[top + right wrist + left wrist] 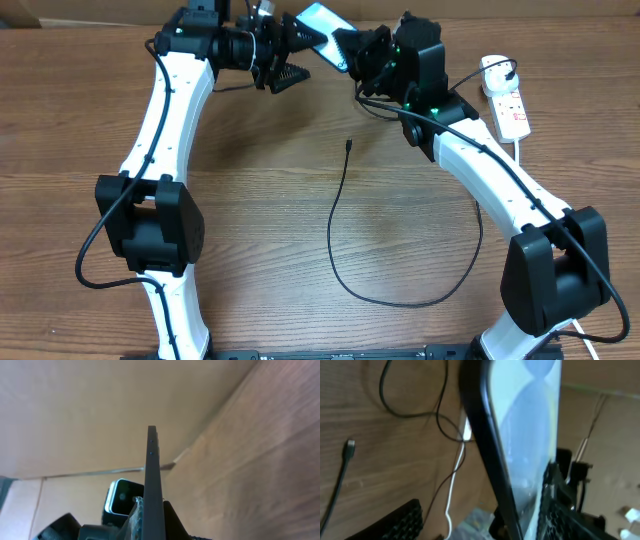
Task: Plug charger to phone and switch on socket
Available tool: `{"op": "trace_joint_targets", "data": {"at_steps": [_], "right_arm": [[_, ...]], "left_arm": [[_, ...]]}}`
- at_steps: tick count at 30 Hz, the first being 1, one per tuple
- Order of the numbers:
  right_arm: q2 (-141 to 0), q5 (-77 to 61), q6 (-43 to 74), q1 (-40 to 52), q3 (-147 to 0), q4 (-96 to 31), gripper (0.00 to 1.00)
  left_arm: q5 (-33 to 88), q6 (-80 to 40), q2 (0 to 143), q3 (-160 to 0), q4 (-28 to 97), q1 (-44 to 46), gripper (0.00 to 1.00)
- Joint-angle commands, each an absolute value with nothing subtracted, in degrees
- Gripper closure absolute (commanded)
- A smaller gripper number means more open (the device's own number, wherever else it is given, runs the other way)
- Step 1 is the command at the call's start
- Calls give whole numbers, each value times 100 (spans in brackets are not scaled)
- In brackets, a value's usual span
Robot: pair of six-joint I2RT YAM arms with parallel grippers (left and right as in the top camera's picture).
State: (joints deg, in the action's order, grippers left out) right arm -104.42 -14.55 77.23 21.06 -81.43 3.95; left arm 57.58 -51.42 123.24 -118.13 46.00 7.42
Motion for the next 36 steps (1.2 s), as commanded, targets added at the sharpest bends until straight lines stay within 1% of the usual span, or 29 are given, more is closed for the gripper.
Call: {"op": "trace_joint_targets", "data": {"at_steps": [1, 5, 10, 12, 17, 19, 29, 36], "right_arm": [[-10160, -1253, 7902, 2099, -8329, 528, 96], [-10160, -1313, 8149, 2099, -8329, 554, 96], [-10160, -1514, 8291, 2099, -8329, 679, 96], [-10160, -1570, 8302, 2099, -8329, 779, 96], [-10160, -1815, 8600, 2099, -8329, 993, 96], [-10160, -1918, 8604, 2099, -8329, 1004, 96], [-10160, -2165, 8707, 2099, -8329, 965, 96], [-10160, -2364, 9024, 2099, -8329, 974, 96]], "left_arm": [[5500, -6112, 12267, -11939, 4099, 716, 28], [5433, -6639, 12267, -11939, 3380, 718, 30], [5374, -6818, 12267, -11939, 3085, 777, 35], [5352, -6818, 12267, -11939, 3083, 810, 40], [5253, -6818, 12267, -11939, 3081, 840, 57], [5223, -6827, 12267, -11939, 3081, 840, 59], [5168, -6993, 12267, -11939, 2856, 838, 66], [5039, -7338, 12267, -11939, 2462, 840, 67]]}}
